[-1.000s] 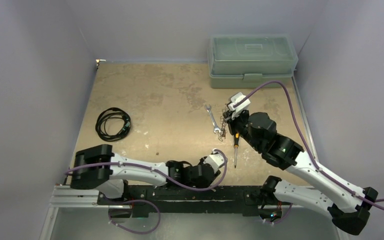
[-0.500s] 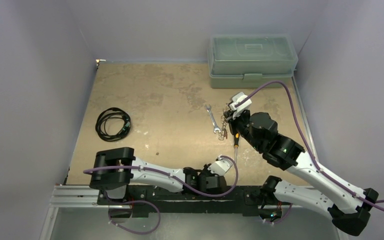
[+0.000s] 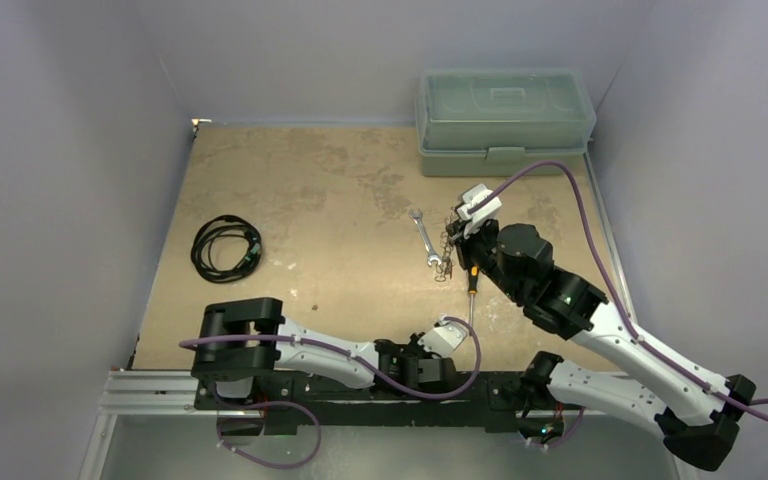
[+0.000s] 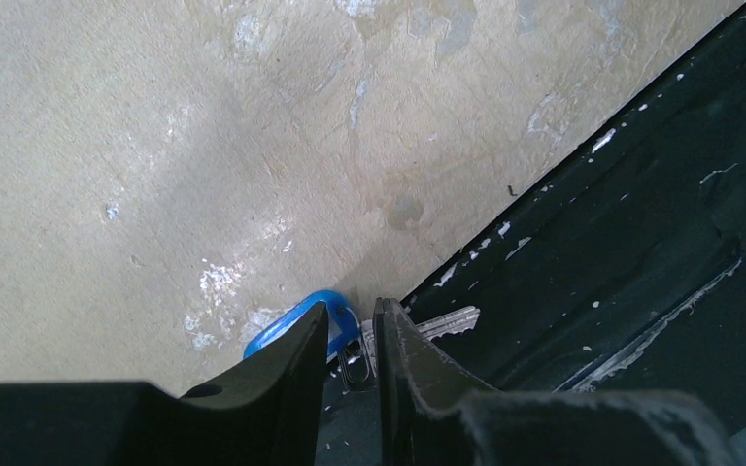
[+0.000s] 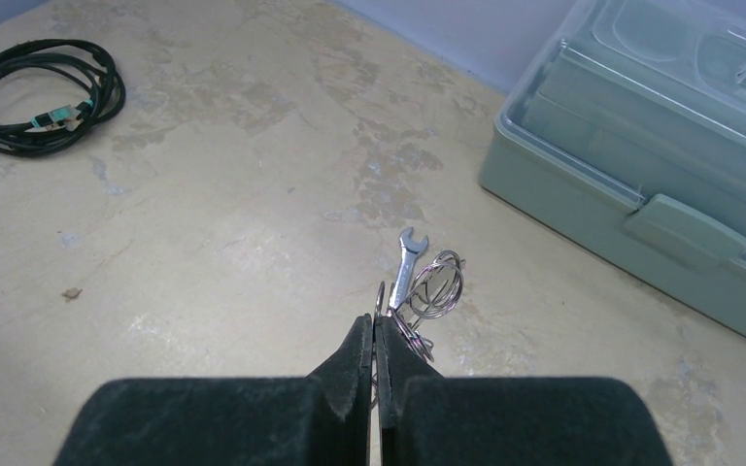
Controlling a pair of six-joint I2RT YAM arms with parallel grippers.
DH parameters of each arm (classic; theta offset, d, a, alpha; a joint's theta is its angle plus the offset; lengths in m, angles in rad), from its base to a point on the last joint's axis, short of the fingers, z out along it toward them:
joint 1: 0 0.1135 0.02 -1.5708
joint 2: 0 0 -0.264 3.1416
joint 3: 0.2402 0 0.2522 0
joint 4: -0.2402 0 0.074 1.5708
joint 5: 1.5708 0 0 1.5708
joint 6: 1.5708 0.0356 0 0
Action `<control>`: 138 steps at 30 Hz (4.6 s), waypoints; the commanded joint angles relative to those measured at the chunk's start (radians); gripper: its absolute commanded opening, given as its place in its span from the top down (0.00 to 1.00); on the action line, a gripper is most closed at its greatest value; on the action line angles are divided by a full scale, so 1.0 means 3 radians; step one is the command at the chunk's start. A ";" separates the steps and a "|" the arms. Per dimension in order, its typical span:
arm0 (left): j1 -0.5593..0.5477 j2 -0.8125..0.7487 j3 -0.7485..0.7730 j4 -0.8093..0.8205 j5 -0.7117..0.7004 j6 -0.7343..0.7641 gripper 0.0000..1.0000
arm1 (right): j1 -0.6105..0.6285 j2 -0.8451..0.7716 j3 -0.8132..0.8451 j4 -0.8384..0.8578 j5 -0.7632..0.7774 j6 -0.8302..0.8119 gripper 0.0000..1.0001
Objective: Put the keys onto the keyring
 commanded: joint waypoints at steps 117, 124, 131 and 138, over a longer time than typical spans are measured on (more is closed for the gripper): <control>0.1664 -0.2477 0.0510 -0.0217 0.2812 0.1186 1.00 | 0.2060 -0.0164 -0.0464 0.0212 0.0330 -0.1884 1.00; 0.1667 -0.2450 0.0452 -0.0290 0.2880 0.1166 1.00 | 0.2089 -0.0060 -0.0411 0.0260 0.0287 -0.1958 1.00; 0.1672 -0.2392 0.0464 -0.0430 0.2778 0.1207 1.00 | 0.2157 -0.0019 -0.0363 0.0246 0.0428 -0.2008 1.00; 0.1718 -0.2374 0.0475 -0.0556 0.2640 0.1243 1.00 | 0.2228 -0.0035 -0.0365 0.0247 0.0553 -0.2034 1.00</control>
